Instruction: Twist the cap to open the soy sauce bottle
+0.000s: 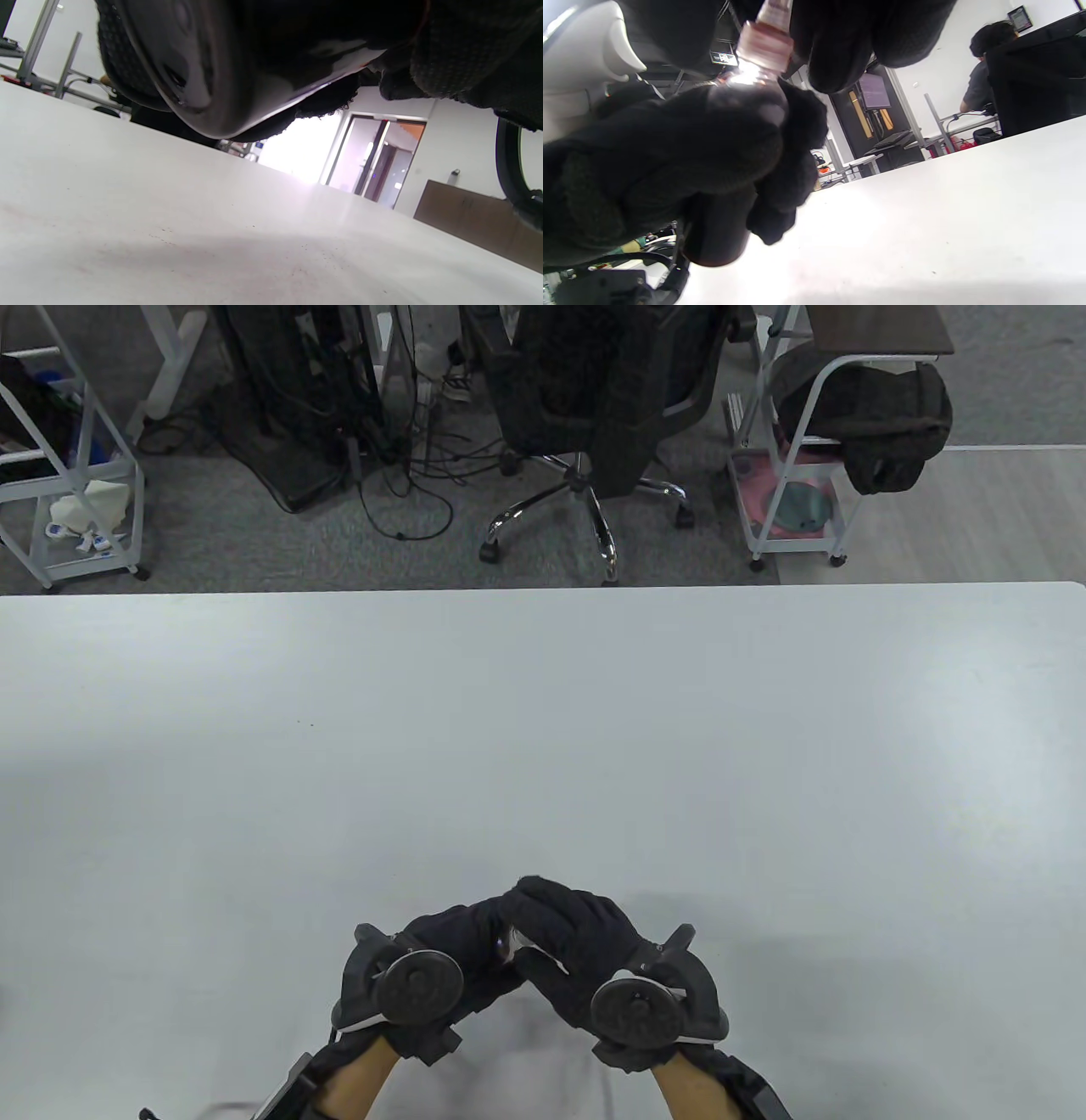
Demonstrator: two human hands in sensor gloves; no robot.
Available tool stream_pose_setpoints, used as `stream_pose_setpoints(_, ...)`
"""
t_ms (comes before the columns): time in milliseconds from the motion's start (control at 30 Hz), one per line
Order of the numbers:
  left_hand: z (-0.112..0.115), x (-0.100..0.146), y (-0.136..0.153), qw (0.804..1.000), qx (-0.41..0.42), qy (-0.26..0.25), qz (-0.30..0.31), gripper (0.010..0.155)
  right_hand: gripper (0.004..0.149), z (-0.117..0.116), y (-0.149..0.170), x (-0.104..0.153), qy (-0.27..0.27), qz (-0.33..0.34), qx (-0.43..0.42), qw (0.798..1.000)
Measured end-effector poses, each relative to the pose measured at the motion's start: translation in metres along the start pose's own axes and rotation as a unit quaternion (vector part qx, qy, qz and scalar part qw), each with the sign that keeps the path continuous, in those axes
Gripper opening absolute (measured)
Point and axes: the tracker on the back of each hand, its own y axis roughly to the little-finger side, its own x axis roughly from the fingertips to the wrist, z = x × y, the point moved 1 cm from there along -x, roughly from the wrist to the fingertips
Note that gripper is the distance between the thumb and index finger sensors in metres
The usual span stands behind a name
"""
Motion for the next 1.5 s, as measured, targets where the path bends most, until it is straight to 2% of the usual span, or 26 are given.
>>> stream_pose_setpoints(67, 0.0, 0.0, -0.002, 1.0, 0.0, -0.002, 0.002, 0.067, 0.076, 0.001, 0.0, 0.001, 0.025, -0.02, 0.021, 0.999)
stream_pose_setpoints(133, 0.0, 0.0, -0.003, 1.0, -0.003, -0.003, 0.005, 0.067, 0.071, 0.005, -0.002, 0.001, 0.047, -0.03, 0.058, 0.997)
stream_pose_setpoints(200, 0.001, 0.0, -0.005, 1.0, -0.016, 0.0, 0.009, 0.067, 0.056, 0.006, -0.005, -0.001, 0.044, -0.034, 0.09, 0.994)
stream_pose_setpoints(333, 0.003, 0.0, -0.004, 0.999, -0.033, -0.001, 0.009, 0.067, 0.049, 0.005, -0.008, -0.002, 0.007, -0.008, 0.084, 0.996)
stream_pose_setpoints(500, 0.0, -0.001, 0.0, 1.0, -0.015, 0.012, -0.001, 0.068, 0.049, 0.008, -0.005, -0.002, -0.003, 0.012, 0.024, 1.0)
stream_pose_setpoints(700, -0.005, 0.001, 0.005, 1.0, -0.017, 0.002, -0.016, 0.067, 0.049, 0.018, -0.004, 0.001, 0.034, 0.013, 0.017, 0.999)
stream_pose_setpoints(833, -0.01, 0.002, 0.014, 0.999, -0.002, -0.013, -0.037, 0.068, 0.049, 0.02, 0.002, 0.002, 0.037, 0.0, 0.01, 0.999)
stream_pose_setpoints(1233, -0.016, 0.006, 0.056, 0.988, 0.079, -0.03, -0.127, 0.073, 0.052, 0.016, 0.027, -0.001, 0.008, -0.058, 0.079, 0.995)
stream_pose_setpoints(1500, -0.011, 0.005, 0.067, 0.982, 0.098, -0.026, -0.16, 0.073, 0.053, 0.015, 0.051, -0.002, -0.012, -0.103, 0.109, 0.989)
